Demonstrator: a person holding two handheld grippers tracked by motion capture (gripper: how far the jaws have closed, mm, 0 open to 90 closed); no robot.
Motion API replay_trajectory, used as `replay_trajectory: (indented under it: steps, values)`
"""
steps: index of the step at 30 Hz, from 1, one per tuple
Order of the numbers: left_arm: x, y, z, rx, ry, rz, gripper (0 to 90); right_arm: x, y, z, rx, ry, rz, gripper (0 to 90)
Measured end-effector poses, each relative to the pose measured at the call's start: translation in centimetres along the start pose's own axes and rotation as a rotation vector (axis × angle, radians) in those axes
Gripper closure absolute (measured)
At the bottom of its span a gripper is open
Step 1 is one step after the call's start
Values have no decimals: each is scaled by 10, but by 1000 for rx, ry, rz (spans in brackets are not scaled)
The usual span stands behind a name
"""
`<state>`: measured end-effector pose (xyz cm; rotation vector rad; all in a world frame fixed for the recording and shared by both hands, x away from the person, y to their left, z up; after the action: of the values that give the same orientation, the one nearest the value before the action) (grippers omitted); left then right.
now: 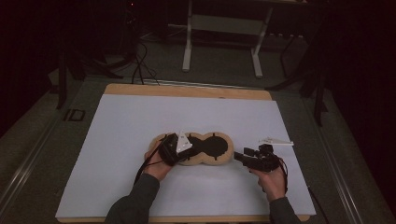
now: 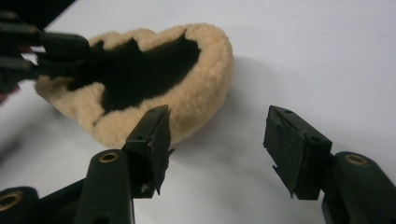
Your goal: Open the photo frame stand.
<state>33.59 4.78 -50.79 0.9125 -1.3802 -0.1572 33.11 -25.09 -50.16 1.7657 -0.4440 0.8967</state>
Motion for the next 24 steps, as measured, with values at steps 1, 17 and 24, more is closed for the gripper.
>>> replay_trajectory:
  steps: [1,17,24]
  values:
    - [-1,1,0,0,-2,1,725,1,0,-1,10,-10,1,396]
    - [-11,10,2,-23,5,72,716,8,-15,-18,106,-80,-43,289]
    - [-15,13,3,-25,9,105,713,9,-20,-21,166,-103,-54,293]
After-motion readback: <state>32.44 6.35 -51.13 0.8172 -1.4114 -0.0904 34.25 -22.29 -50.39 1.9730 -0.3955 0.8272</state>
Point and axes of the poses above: each handheld gripper's, and its own axes: y roughly backward along the jaws, x roughly out of its top, z roughly to its right, the point moved 2 cm from there along -y, roughly forward along the jaws, and after that the axes turned 15 degrees about -x, right-handed, at the moved point
